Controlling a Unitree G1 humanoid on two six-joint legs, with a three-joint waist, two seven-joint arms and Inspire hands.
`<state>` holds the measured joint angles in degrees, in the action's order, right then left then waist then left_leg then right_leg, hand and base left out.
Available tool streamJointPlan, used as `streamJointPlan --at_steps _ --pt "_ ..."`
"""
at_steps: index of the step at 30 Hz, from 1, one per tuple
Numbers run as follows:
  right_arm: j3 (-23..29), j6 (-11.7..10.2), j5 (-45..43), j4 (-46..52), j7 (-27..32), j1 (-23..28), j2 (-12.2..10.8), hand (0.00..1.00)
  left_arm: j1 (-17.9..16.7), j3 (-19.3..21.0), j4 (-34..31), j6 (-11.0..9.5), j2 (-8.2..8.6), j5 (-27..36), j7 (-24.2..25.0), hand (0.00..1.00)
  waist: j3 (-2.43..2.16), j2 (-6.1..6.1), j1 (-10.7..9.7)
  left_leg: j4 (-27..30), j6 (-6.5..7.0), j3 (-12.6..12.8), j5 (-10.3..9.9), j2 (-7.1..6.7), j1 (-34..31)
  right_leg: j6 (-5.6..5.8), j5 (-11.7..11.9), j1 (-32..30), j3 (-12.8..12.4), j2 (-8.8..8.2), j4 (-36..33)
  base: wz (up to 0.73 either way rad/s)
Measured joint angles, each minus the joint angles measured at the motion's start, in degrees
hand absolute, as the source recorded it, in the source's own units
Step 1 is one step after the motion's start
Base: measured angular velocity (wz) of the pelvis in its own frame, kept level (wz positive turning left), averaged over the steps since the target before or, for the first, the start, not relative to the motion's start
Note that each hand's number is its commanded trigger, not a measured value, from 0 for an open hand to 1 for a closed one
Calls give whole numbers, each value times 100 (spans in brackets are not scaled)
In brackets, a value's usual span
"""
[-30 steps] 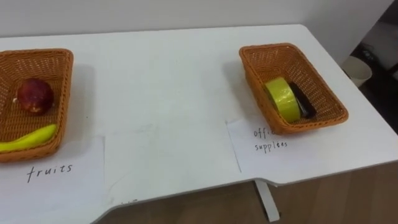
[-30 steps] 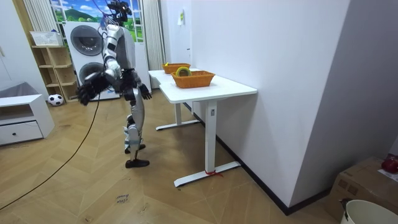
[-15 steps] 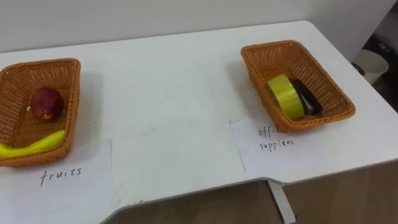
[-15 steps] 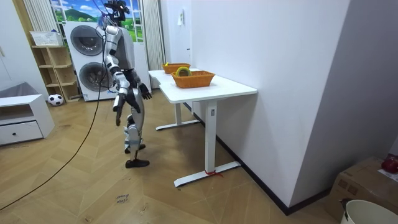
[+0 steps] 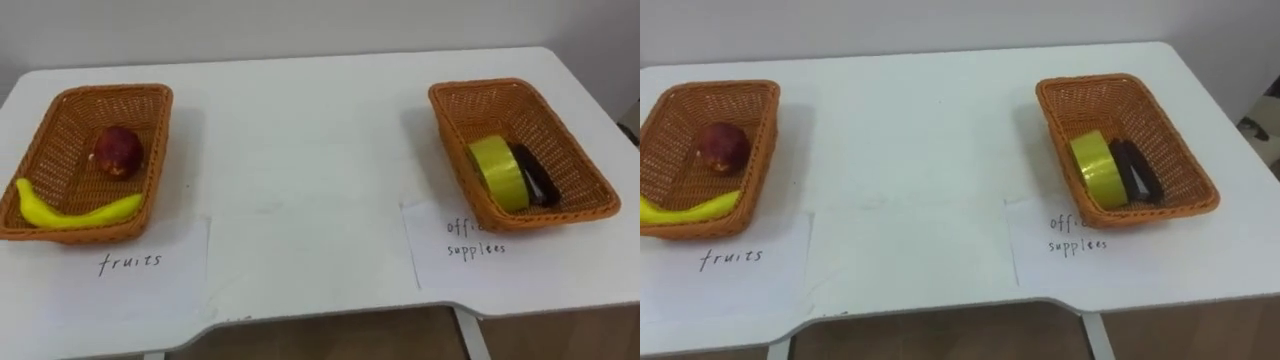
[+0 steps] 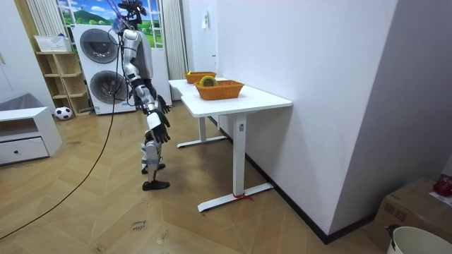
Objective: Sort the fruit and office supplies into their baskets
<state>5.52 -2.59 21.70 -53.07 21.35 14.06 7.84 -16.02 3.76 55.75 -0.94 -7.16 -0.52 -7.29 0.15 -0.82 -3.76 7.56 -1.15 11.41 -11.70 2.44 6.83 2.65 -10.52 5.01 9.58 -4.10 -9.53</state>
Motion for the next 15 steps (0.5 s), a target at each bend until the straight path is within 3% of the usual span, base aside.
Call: streamJointPlan --at_steps 4,15 --pt "-205 -17 -2 -250 -269 -40 -30 0 -3 -33 124 -46 -3 -8 -120 0 6 26 106 14 1 -93 2 -8 -11 -1 0 36 68 -2 11 9" --pt "-692 -55 -4 -503 -1032 -196 -44 0 110 -221 152 -72 -8 -13 -116 0 13 21 148 25 -1 -219 2 -20 -1 8 -5 133 215 -10 99 7"
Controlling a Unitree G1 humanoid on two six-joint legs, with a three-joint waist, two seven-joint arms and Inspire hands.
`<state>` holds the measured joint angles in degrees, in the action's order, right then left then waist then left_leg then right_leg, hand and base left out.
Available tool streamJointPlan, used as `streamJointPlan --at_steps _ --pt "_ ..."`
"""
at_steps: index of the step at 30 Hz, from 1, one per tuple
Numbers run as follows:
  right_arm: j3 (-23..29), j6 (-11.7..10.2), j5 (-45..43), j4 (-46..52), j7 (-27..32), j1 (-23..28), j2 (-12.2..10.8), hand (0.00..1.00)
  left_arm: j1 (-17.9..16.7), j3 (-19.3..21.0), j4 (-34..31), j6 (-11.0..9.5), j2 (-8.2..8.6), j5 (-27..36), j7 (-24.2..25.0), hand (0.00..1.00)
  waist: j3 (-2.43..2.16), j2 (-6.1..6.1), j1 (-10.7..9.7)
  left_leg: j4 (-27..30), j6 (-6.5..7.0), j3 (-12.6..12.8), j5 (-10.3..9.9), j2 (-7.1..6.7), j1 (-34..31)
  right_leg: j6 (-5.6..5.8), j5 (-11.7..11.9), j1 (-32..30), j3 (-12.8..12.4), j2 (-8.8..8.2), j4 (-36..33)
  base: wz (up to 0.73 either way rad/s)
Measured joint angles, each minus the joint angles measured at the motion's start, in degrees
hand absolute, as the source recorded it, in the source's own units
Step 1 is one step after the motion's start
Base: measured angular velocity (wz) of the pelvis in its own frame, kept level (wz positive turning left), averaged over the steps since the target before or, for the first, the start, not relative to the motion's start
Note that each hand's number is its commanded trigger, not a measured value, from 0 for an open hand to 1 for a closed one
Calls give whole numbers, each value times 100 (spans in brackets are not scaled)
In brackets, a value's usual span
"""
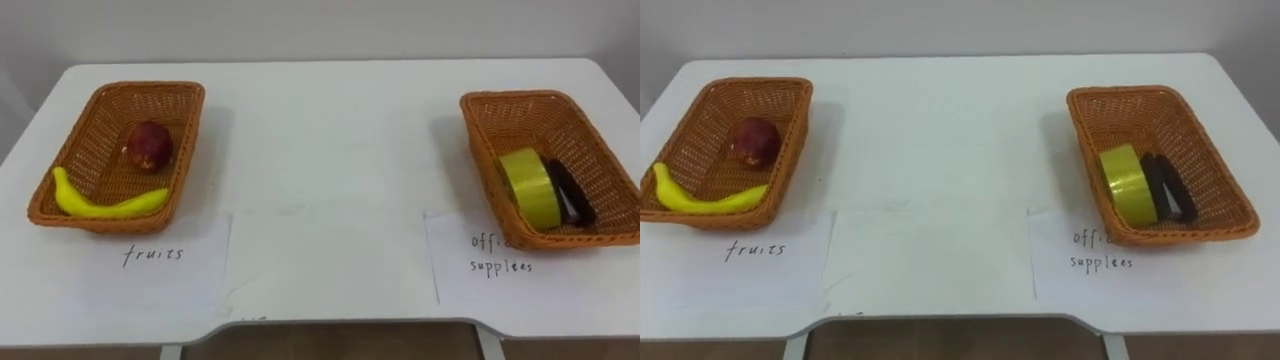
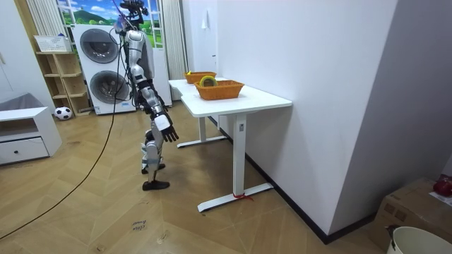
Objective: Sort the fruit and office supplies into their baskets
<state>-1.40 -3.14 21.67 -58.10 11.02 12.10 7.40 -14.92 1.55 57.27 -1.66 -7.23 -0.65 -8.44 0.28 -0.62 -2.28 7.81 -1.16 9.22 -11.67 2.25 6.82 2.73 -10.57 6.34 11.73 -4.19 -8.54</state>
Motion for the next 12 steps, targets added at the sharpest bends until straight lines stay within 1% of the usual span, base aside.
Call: streamJointPlan --at_steps 2,5,7,12 --pt "-128 3 -1 -6 -223 8 0 0 19 -4 0 -13 0 0 6 0 6 -5 31 0 0 0 0 -1 -1 0 0 -4 -1 -2 0 0" --pt "-189 5 -2 -5 -432 22 0 0 41 -17 0 -39 0 1 11 0 11 -12 78 0 0 -1 0 -4 0 0 -3 -4 -2 -4 0 0" --pt "-193 3 0 -33 -520 17 0 0 39 -34 3 -43 -3 3 11 0 17 -6 102 0 0 -4 0 -5 -6 -1 -5 -3 -3 -4 1 0" --pt "-204 19 10 -259 -703 -30 0 0 33 -35 4 -46 -3 16 16 0 14 -13 123 1 0 -3 -1 -8 -14 -3 -17 8 -1 -6 1 0"
